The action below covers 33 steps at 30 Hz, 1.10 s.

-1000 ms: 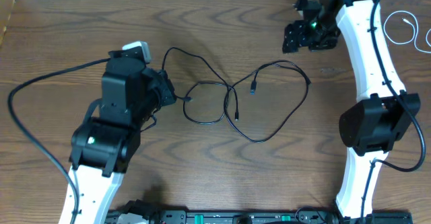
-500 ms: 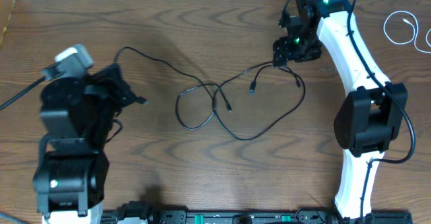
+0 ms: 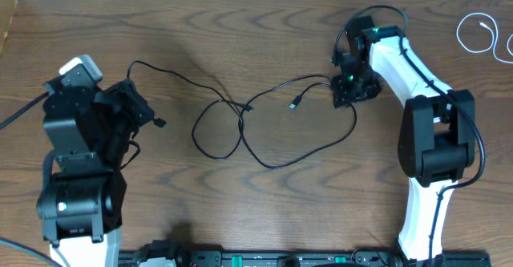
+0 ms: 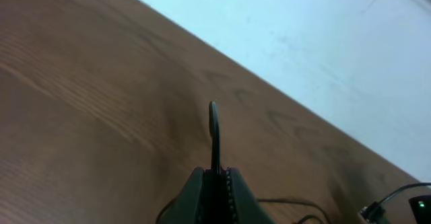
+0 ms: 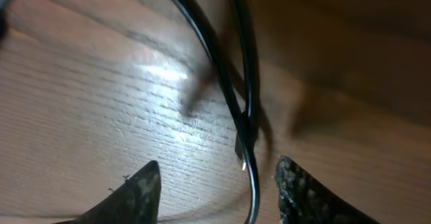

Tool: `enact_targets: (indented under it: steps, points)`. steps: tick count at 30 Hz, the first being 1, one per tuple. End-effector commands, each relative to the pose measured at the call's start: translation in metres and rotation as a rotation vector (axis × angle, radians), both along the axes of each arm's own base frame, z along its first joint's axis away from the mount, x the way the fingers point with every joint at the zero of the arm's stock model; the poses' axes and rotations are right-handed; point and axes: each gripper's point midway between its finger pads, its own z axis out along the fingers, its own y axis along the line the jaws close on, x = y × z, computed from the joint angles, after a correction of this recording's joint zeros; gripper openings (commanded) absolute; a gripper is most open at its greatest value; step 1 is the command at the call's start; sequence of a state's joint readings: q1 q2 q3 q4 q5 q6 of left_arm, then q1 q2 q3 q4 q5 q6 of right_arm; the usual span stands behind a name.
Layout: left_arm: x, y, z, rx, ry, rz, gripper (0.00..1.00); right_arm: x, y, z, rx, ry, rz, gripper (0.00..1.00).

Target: Untangle cables

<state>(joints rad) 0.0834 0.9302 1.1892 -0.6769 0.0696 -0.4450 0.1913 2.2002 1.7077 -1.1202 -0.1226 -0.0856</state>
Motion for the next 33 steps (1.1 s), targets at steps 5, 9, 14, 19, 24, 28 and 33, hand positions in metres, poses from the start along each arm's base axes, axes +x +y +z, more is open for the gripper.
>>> enact_targets:
  steps: [5, 9, 14, 19, 24, 28, 33]
  points:
    - [0.006, 0.002, -0.007, -0.009, 0.045, 0.006, 0.08, -0.007, 0.0, -0.022, 0.007, 0.003, -0.066, 0.45]
    - [0.008, 0.002, -0.018, -0.014, 0.087, 0.005, 0.07, 0.007, 0.004, -0.038, 0.026, -0.076, -0.087, 0.38]
    - [0.012, -0.007, -0.033, -0.047, 0.144, -0.038, 0.07, 0.018, 0.008, -0.049, 0.044, -0.146, -0.081, 0.24]
    - [0.016, -0.006, -0.049, -0.053, 0.205, -0.037, 0.08, 0.007, 0.008, -0.051, 0.033, -0.105, -0.077, 0.01]
    - [0.024, -0.004, -0.063, -0.048, 0.252, -0.03, 0.07, 0.004, -0.01, -0.024, -0.004, -0.08, -0.208, 0.01]
    - [0.029, 0.004, -0.074, -0.027, 0.29, 0.004, 0.07, 0.022, -0.034, 0.042, -0.009, -0.161, -0.31, 0.01]
    - [0.036, 0.007, -0.091, -0.021, 0.344, 0.017, 0.07, 0.04, -0.066, 0.176, 0.053, -0.403, -0.417, 0.01]
